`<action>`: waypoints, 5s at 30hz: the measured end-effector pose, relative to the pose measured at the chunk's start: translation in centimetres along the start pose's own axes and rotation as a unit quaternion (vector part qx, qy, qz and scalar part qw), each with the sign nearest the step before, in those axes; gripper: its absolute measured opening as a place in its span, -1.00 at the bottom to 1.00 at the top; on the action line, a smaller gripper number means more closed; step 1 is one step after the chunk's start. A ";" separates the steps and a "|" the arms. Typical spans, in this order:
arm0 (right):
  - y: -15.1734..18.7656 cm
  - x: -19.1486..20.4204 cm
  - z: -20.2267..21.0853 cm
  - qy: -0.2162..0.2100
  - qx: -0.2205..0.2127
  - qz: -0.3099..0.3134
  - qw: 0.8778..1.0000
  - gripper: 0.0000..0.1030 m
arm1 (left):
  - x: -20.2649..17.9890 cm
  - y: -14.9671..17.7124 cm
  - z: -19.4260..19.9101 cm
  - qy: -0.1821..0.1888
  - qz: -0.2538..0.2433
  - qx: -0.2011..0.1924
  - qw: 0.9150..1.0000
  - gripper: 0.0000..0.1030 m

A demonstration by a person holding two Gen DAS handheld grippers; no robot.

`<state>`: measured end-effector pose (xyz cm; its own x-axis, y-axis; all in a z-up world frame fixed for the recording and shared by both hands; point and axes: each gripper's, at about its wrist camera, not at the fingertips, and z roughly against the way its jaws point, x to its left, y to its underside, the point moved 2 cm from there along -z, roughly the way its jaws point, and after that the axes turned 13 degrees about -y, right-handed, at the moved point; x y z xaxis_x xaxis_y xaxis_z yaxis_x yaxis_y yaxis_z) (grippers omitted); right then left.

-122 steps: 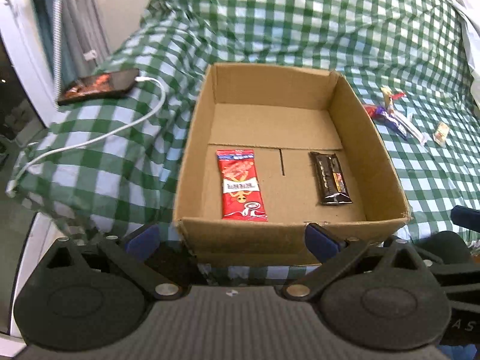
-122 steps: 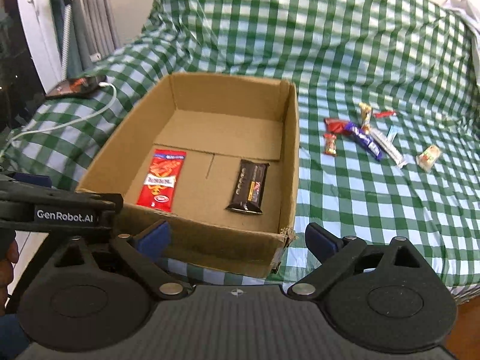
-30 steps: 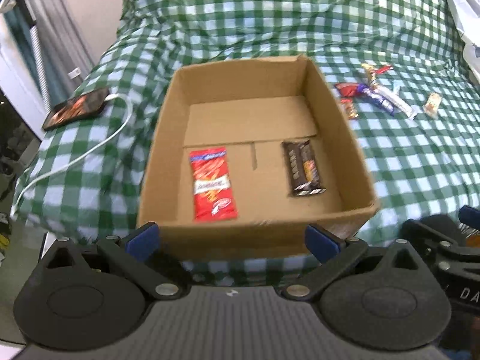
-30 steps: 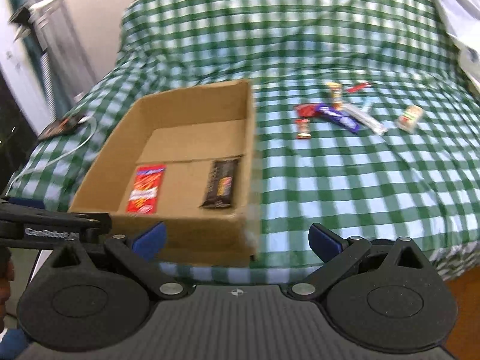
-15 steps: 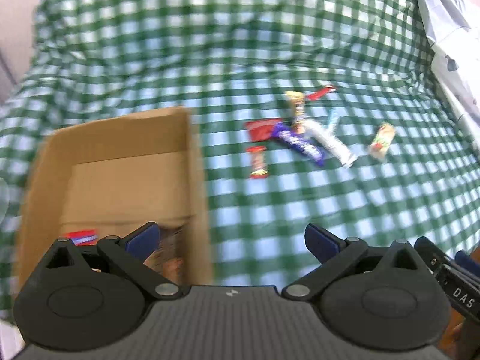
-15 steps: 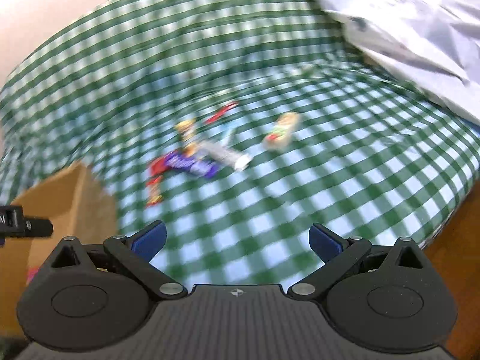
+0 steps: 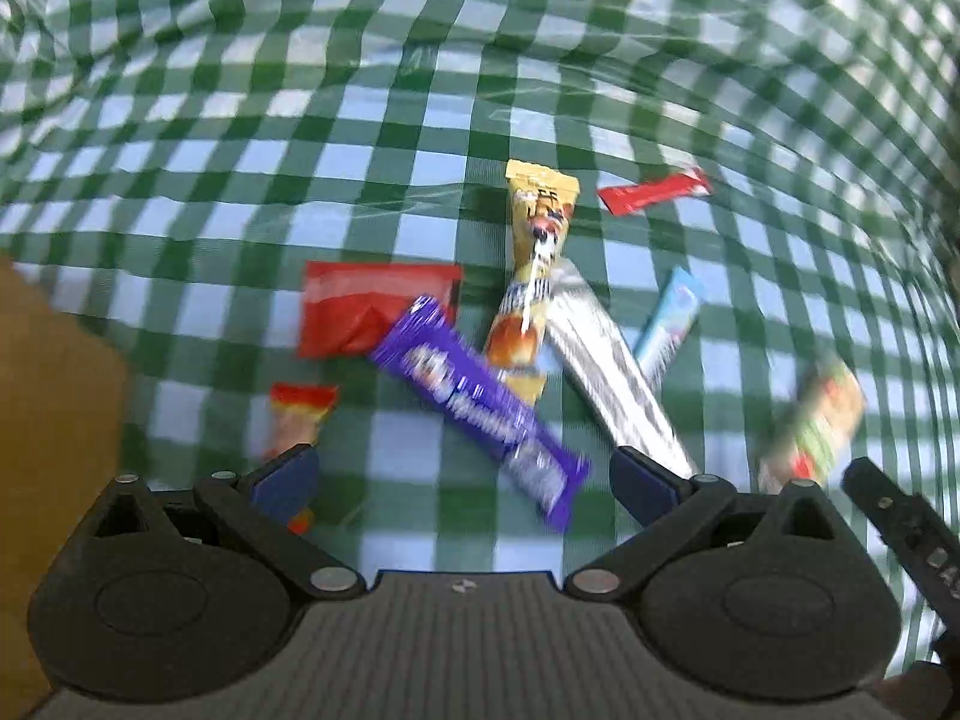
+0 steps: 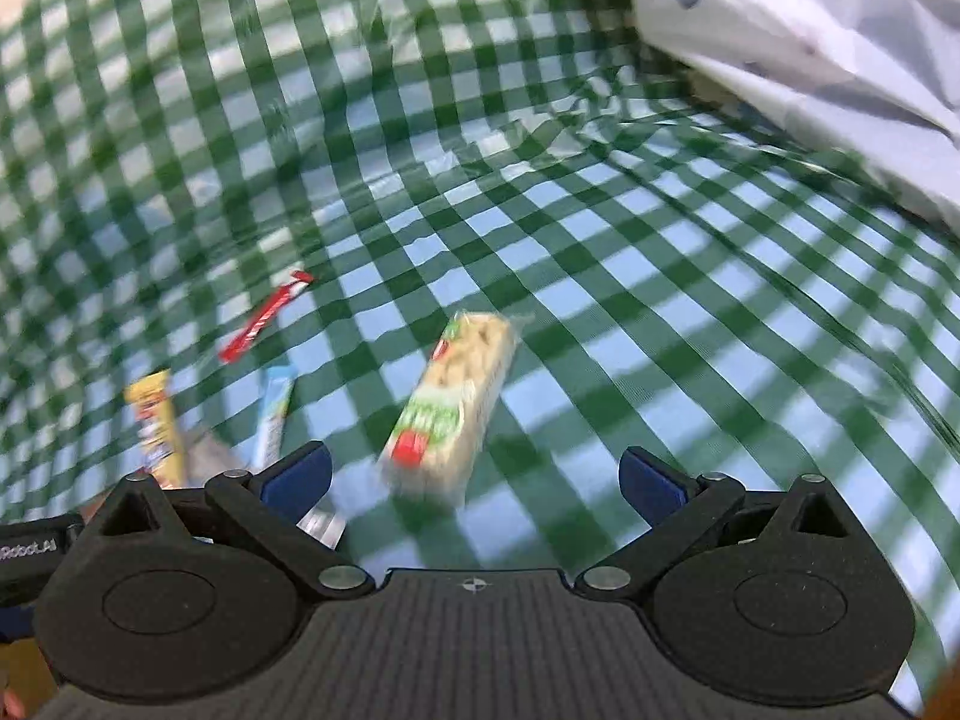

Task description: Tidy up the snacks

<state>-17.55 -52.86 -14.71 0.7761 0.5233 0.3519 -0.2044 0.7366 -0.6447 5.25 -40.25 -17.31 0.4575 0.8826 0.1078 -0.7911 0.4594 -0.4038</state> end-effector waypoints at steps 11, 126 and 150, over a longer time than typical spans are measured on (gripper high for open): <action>-0.3 -0.1 -10.5 0.054 0.054 0.060 0.995 0.99 | -1.8 -1.5 -5.5 -0.059 0.023 0.009 0.998 1.00; 26.9 31.5 31.7 -0.221 0.103 0.303 0.921 -0.26 | 44.6 25.0 25.0 0.019 0.105 -0.113 0.988 -0.72; 24.8 36.9 21.1 -0.221 0.134 0.304 0.917 -0.25 | 43.0 14.3 16.9 0.009 0.120 -0.092 0.988 -0.72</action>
<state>-6.56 -6.22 -3.32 0.1640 0.9512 0.2615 -0.7041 0.2985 -0.6444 6.78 5.92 -3.13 0.2745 0.9612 -0.0261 -0.7906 0.2102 -0.5751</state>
